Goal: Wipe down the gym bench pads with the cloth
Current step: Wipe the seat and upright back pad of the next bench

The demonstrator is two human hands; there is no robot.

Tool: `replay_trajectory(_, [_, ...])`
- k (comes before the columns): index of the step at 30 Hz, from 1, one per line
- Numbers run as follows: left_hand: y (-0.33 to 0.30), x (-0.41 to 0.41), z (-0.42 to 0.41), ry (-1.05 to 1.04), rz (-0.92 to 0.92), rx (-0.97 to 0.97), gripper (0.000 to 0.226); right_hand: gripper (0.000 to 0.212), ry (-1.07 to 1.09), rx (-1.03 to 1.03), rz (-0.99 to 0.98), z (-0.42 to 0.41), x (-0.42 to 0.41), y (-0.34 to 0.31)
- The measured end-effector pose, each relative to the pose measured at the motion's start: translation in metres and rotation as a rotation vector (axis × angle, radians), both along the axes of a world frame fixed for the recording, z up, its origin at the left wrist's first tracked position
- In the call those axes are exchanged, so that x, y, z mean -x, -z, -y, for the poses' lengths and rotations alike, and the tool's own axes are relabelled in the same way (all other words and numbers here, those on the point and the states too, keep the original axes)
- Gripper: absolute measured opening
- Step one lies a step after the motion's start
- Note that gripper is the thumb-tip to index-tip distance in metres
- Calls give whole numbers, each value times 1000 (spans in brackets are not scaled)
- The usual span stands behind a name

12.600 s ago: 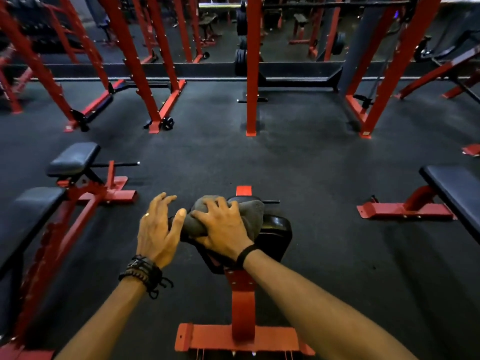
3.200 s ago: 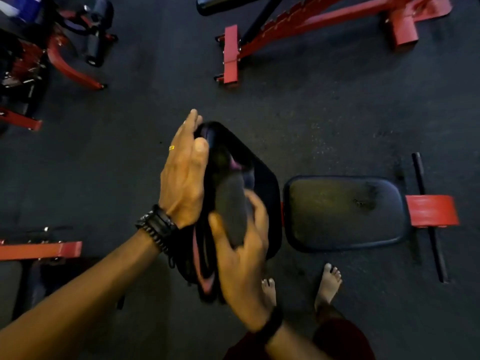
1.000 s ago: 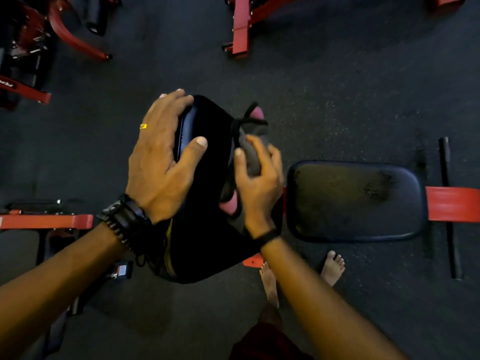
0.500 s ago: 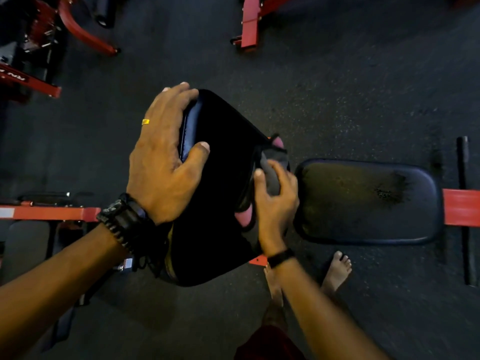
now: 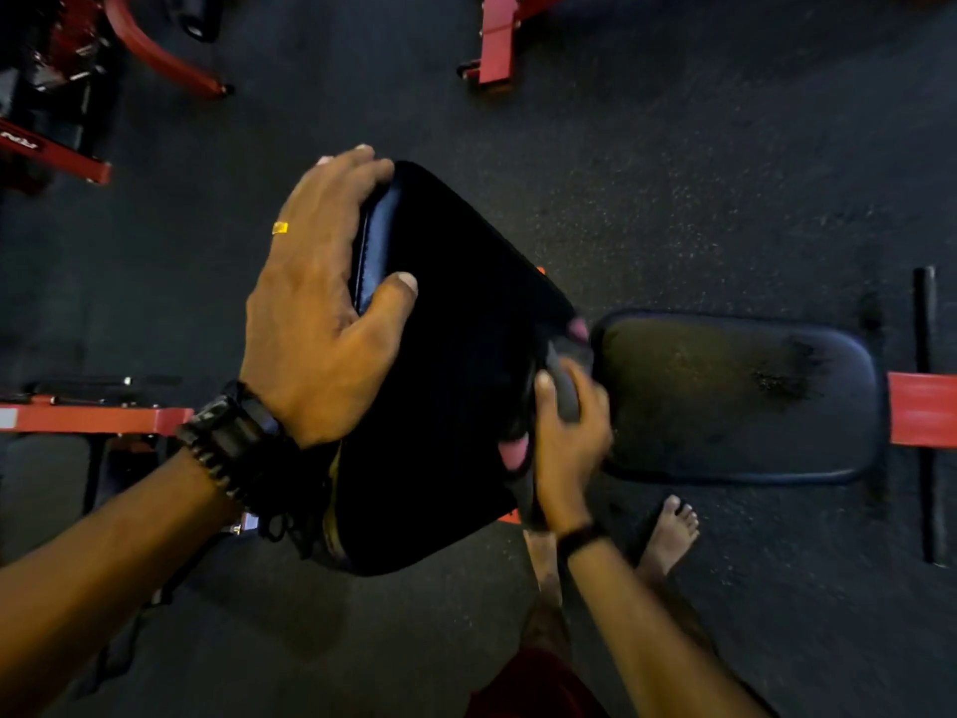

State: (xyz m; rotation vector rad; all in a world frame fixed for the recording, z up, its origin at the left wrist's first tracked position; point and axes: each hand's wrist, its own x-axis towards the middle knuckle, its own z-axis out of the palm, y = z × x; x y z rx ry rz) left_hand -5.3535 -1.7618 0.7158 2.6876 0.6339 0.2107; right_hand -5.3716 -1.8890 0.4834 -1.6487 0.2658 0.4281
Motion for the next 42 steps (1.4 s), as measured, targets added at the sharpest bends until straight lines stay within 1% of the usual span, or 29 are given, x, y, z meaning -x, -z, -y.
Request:
replay_trajectory(1, [1, 1, 0, 9, 3, -2, 65, 45, -14, 19, 76, -17, -28, -1])
replay_trajectory(3, [1, 1, -2, 17, 7, -5, 65, 41, -13, 63, 117, -41, -78, 29])
replay_trajectory(5, [0, 0, -3, 11, 9, -12, 65, 40, -54, 114, -25, -41, -101, 76])
replay_trajectory(7, [0, 1, -3, 7, 9, -19, 65, 44, -105, 139, -188, -19, -87, 118])
replay_trajectory(8, [0, 1, -3, 4, 8, -14, 65, 45, -91, 151, -248, -5, -69, 125])
replay_trajectory(10, [0, 0, -2, -15, 3, -9, 66, 46, -35, 180, -317, 12, -24, 106])
replay_trajectory(11, [-1, 0, -1, -19, -7, -8, 66, 48, -8, 172, -295, 16, -2, 82])
replay_trajectory(13, [-1, 1, 0, -20, -10, -1, 66, 50, 16, 111, -111, 14, 20, 32])
replay_trajectory(14, [-1, 0, -1, -19, -5, 2, 64, 47, 21, 84, -36, 5, 6, 14])
replay_trajectory(17, [0, 0, -3, -19, 48, 17, 55, 36, 24, 31, 48, -38, -66, -39])
replay_trajectory(18, [1, 1, -3, -26, 84, 48, 54, 35, 23, -6, 112, -47, -84, -63])
replay_trajectory(19, [2, 0, -4, -28, 118, 80, 54, 35, 17, -50, 217, -52, -90, -92])
replay_trajectory(20, [4, -1, -4, -26, 141, 114, 55, 35, 6, -78, 332, -51, -80, -120])
replay_trajectory(22, [7, -1, -7, -16, 165, 155, 55, 34, -65, -144, 505, -31, -28, -155])
replay_trajectory(23, [7, 0, -8, -18, 167, 157, 56, 33, -113, -169, 574, -15, 2, -158])
replay_trajectory(24, [7, 0, -9, -21, 157, 153, 57, 32, -154, -159, 593, 4, 30, -149])
replay_trajectory(25, [6, 1, -7, -24, 143, 146, 59, 30, -174, -92, 556, 18, 49, -132])
replay_trajectory(27, [4, 0, -5, -28, 122, 148, 62, 28, -120, -8, 368, 25, 40, -87])
replay_trajectory(29, [3, -1, -4, -41, 117, 172, 64, 29, -49, 15, 113, 7, -8, -51])
replay_trajectory(30, [2, -1, -4, -49, 118, 180, 65, 31, -37, 18, 39, -9, -38, -45])
replay_trajectory(31, [2, -1, -4, -51, 120, 182, 65, 35, -32, 25, 44, -26, -65, -52])
replay_trajectory(33, [2, 0, -4, -42, 131, 172, 64, 39, -20, -7, 195, -55, -97, -100])
replay_trajectory(35, [3, 0, -5, -37, 133, 193, 65, 36, -71, -84, 429, -57, -81, -156])
replay_trajectory(36, [3, 0, -5, -43, 131, 214, 66, 35, -103, -125, 506, -46, -57, -171])
replay_trajectory(37, [3, 0, -6, -47, 129, 224, 67, 35, -131, -167, 540, -30, -31, -173])
replay_trajectory(38, [3, 1, -7, -44, 129, 213, 67, 34, -173, -187, 539, -11, -4, -165])
replay_trajectory(40, [4, 1, -6, -29, 119, 161, 66, 33, -233, -85, 457, 23, 36, -125])
replay_trajectory(42, [4, 0, -6, -37, 95, 154, 68, 36, -172, 8, 292, 29, 32, -82])
